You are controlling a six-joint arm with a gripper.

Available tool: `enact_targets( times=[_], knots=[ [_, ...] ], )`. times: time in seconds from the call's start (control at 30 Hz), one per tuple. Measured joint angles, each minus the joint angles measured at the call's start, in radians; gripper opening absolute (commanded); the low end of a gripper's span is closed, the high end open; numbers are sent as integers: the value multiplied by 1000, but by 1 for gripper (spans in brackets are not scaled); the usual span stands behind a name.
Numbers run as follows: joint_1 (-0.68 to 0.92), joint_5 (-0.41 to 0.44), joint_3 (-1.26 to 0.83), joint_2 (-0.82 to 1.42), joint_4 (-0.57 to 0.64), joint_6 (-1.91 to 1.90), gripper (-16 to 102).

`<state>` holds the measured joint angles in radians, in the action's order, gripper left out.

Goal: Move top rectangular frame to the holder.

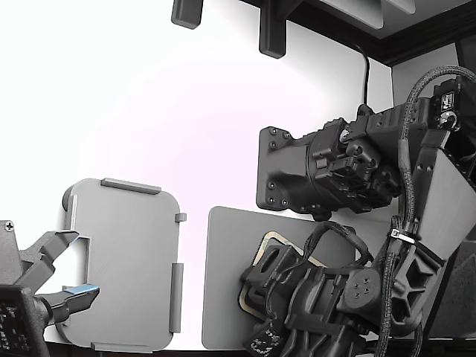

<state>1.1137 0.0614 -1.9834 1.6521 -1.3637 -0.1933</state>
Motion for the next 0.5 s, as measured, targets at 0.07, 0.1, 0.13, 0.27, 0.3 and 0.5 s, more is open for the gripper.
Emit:
enact_targets(
  times=[0.07, 0.1, 0.13, 0.27, 0.3, 0.5],
  knots=[
    [-5, 0, 0, -6, -5, 8, 85],
    [-8, -2, 0, -8, -5, 8, 84],
    [-8, -2, 0, -9, -5, 8, 83],
    [-9, -5, 0, -14, -5, 15, 81],
    [-9, -5, 0, -17, -5, 20, 80],
    [-12, -5, 6, -25, -5, 21, 69]
  ],
)
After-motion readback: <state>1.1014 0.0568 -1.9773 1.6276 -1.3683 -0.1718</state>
